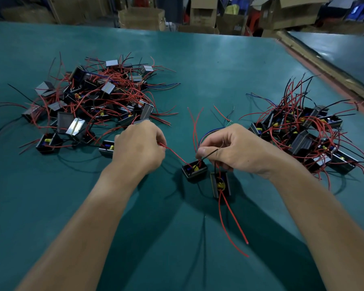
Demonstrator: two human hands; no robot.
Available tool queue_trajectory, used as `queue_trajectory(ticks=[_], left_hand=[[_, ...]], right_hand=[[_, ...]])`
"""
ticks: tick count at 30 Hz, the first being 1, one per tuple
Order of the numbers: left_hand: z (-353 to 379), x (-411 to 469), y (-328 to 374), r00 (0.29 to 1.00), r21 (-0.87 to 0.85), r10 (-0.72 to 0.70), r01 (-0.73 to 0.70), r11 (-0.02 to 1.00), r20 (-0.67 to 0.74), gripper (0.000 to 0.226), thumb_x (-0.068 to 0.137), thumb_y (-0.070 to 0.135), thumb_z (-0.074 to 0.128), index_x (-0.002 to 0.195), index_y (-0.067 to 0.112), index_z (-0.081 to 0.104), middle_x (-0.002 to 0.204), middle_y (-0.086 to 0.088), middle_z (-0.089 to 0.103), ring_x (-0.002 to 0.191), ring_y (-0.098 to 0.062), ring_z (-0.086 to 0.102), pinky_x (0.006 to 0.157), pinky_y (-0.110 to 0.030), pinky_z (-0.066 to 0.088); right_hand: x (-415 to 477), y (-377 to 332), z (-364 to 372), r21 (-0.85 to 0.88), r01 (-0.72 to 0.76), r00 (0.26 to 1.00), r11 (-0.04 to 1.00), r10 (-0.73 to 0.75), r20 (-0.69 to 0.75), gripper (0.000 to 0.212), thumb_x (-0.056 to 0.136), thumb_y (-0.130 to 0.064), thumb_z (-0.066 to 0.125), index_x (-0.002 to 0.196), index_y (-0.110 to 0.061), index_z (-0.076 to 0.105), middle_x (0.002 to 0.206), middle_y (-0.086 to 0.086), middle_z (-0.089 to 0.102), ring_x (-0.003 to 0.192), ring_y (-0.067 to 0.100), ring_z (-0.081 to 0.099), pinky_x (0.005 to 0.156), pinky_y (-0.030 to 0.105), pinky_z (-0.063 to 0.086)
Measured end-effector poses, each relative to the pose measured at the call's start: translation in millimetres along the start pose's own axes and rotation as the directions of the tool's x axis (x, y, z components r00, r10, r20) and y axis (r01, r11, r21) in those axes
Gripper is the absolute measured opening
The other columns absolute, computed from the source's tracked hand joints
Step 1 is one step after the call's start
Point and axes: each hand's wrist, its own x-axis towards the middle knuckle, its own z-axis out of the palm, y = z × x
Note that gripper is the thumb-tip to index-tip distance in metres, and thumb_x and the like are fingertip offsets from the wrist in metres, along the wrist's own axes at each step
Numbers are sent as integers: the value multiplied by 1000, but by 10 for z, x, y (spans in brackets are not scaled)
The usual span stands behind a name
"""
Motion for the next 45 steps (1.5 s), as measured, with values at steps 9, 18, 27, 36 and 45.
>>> queue_trajectory(ticks=[9,18,27,36,45], left_hand=[[23,-5,68,997,-175,71,-74,982,-21,4,80,29,70,78,29,74,64,9,63,71,-20,60,66,-29,45],[-16,-1,21,993,-192,-114,109,975,-16,40,71,-1,58,104,15,41,89,-8,52,96,-34,51,72,-38,40],[0,36,66,968,-312,-3,-78,947,-252,37,71,19,70,104,20,53,89,5,66,89,-17,57,81,-34,45],[49,-21,217,1000,-698,23,-23,715,-10,35,95,31,60,73,6,70,66,-2,72,42,-15,54,42,-31,46],[55,-52,210,993,-752,98,-109,650,-60,23,95,6,59,116,11,65,71,2,73,42,-11,54,43,-22,46]], right_hand=[[-10,-21,39,5,97,994,995,-97,49,26,92,-17,68,71,-29,76,97,3,77,80,8,70,74,16,51],[-60,-67,63,-50,50,987,998,-41,154,24,98,-7,59,77,-9,70,67,-4,70,59,9,61,62,22,52],[-5,-33,11,29,-36,999,999,37,-20,24,100,-3,54,78,-3,65,72,6,70,58,12,65,56,25,52],[-3,-39,-4,5,-18,999,1000,18,-29,26,99,-4,55,76,-8,67,79,12,72,62,11,66,60,24,54],[14,-20,-12,1,63,995,998,-62,-76,15,89,-17,71,75,-19,77,80,17,74,67,19,63,67,33,53]])
